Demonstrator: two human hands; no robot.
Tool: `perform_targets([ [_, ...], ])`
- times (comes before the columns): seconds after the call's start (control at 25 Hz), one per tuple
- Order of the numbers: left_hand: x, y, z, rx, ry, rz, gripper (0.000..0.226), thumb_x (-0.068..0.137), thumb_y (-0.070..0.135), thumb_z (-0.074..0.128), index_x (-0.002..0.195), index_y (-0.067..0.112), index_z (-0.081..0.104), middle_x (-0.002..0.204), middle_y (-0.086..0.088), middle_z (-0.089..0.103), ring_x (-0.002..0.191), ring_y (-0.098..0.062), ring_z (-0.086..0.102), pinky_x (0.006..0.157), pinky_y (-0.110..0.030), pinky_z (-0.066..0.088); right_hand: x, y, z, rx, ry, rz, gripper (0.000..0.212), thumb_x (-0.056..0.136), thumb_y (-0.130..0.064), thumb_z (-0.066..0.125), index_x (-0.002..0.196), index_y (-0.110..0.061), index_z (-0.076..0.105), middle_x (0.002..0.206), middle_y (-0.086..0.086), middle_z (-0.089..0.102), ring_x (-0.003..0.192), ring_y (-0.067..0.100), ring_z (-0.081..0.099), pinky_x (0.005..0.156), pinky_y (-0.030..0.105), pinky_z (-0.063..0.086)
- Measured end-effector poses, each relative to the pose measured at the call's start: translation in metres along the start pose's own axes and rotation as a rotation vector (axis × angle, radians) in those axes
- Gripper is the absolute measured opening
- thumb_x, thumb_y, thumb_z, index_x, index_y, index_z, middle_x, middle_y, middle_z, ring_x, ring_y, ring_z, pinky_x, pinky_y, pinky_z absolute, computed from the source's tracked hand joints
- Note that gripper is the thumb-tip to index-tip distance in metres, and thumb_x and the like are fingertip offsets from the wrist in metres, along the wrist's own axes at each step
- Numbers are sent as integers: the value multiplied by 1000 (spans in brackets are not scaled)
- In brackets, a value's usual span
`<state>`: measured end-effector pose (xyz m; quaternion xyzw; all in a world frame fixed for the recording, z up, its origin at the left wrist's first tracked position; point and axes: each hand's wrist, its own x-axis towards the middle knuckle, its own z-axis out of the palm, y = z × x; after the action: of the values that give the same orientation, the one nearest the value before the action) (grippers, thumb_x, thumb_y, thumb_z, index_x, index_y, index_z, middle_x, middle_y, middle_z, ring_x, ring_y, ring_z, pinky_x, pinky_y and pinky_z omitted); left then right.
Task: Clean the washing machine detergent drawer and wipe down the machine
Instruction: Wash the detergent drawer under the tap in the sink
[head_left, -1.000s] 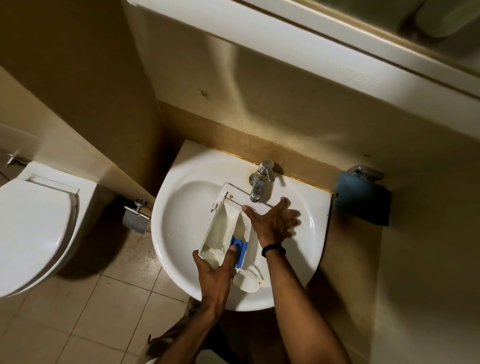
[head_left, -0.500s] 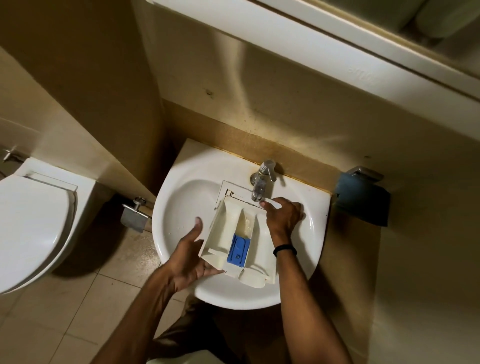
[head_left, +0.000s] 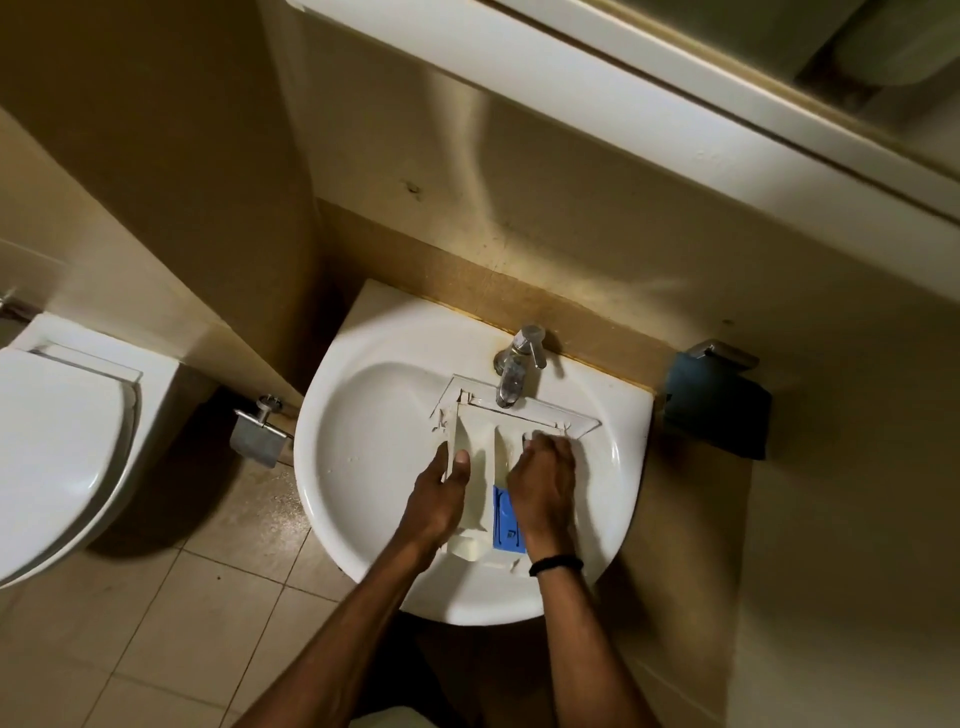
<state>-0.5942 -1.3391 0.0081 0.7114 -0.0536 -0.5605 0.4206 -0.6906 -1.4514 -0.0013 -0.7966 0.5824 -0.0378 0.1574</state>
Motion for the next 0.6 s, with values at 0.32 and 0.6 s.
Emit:
perform_targets([
  [0.32, -3, 8, -2, 0, 22, 29, 61, 104, 62, 36, 157, 31, 43, 145, -5, 62, 120, -27, 66, 104, -46, 55, 12, -8, 6, 178, -180, -284, 39, 101, -29, 46, 134, -16, 62, 136, 1, 53, 129, 20, 47, 111, 31, 39],
  [0.6, -6, 11, -1, 6, 69, 66, 49, 109, 52, 38, 152, 33, 50, 142, -2, 64, 119, -23, 66, 105, -43, 53, 6, -21, 0, 231, -295, -297, 41, 106, -30, 39, 138, -13, 58, 147, 2, 48, 136, 19, 41, 115, 28, 31],
])
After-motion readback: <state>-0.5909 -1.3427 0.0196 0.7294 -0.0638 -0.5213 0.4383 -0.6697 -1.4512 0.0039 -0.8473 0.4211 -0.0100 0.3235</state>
